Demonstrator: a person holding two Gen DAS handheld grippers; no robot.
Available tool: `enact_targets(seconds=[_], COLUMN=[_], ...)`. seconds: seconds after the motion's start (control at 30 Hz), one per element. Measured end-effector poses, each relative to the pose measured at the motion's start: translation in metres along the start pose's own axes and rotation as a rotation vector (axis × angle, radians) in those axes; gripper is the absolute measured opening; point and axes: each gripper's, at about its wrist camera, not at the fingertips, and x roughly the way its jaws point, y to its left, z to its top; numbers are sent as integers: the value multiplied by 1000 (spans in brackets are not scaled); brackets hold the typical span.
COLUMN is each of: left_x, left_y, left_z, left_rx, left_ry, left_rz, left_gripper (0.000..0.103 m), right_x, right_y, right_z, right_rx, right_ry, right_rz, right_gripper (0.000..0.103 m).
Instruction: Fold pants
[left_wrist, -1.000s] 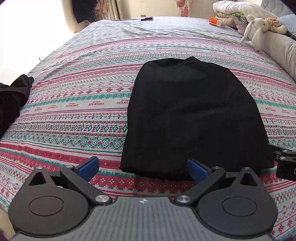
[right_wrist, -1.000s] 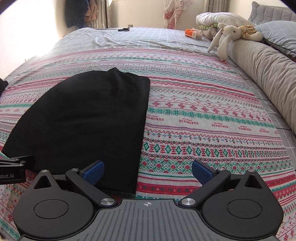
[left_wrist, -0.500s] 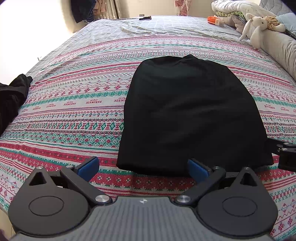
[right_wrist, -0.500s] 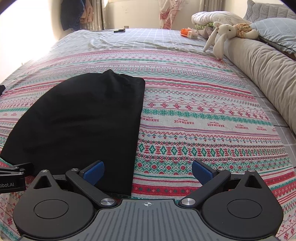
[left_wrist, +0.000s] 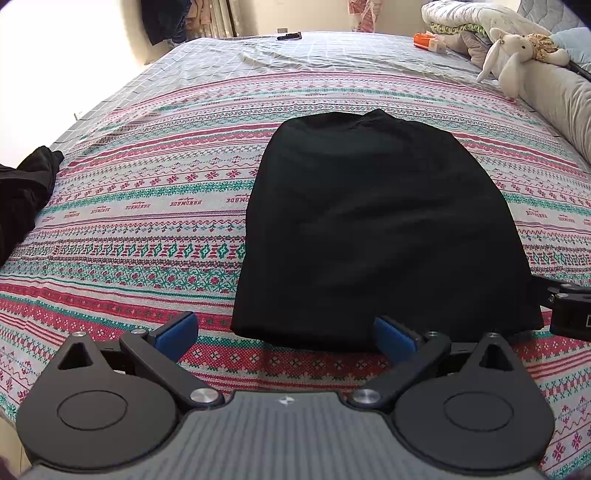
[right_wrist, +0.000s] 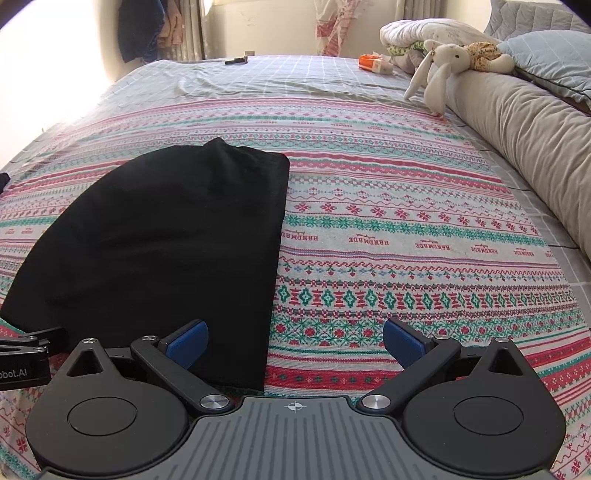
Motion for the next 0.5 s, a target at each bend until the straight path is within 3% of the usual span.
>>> enact_targets(seconds=[0.5], left_x=[-1], left_y=[-2], left_z=[0], left_rx=[3], left_ry=[1], left_rz=[-2], left_gripper=[103], right_x=[3], right_y=[1], right_z=[-1], right_rx=[3], right_ry=[3], right_rz=[7], right_gripper=[102])
